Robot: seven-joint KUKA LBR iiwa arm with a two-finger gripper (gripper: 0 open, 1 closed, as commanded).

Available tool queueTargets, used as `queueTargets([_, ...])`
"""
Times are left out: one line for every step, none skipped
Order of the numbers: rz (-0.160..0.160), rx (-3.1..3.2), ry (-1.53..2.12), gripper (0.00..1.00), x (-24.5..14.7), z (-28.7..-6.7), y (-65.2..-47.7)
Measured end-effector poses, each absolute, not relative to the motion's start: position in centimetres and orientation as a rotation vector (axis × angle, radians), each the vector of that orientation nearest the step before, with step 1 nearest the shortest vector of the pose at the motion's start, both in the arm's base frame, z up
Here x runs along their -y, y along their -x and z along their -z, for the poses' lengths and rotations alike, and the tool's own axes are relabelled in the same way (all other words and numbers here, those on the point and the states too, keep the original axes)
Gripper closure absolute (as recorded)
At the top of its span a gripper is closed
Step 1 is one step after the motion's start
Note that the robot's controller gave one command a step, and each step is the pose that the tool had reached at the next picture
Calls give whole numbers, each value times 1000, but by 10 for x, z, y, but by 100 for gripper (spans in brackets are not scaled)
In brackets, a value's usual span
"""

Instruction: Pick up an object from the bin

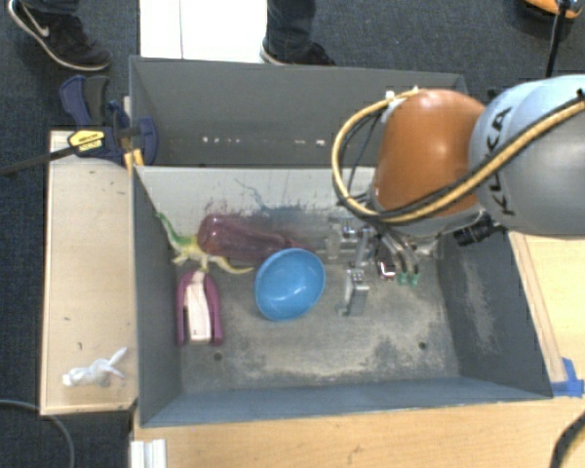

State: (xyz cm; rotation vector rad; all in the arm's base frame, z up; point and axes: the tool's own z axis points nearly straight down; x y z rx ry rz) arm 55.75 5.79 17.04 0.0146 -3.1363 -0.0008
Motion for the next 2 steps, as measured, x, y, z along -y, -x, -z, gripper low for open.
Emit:
queueTargets([2, 3144, -11, 0, -58, -175, -559])
queueTargets([0, 3135, -327, 0, -93, -132, -569])
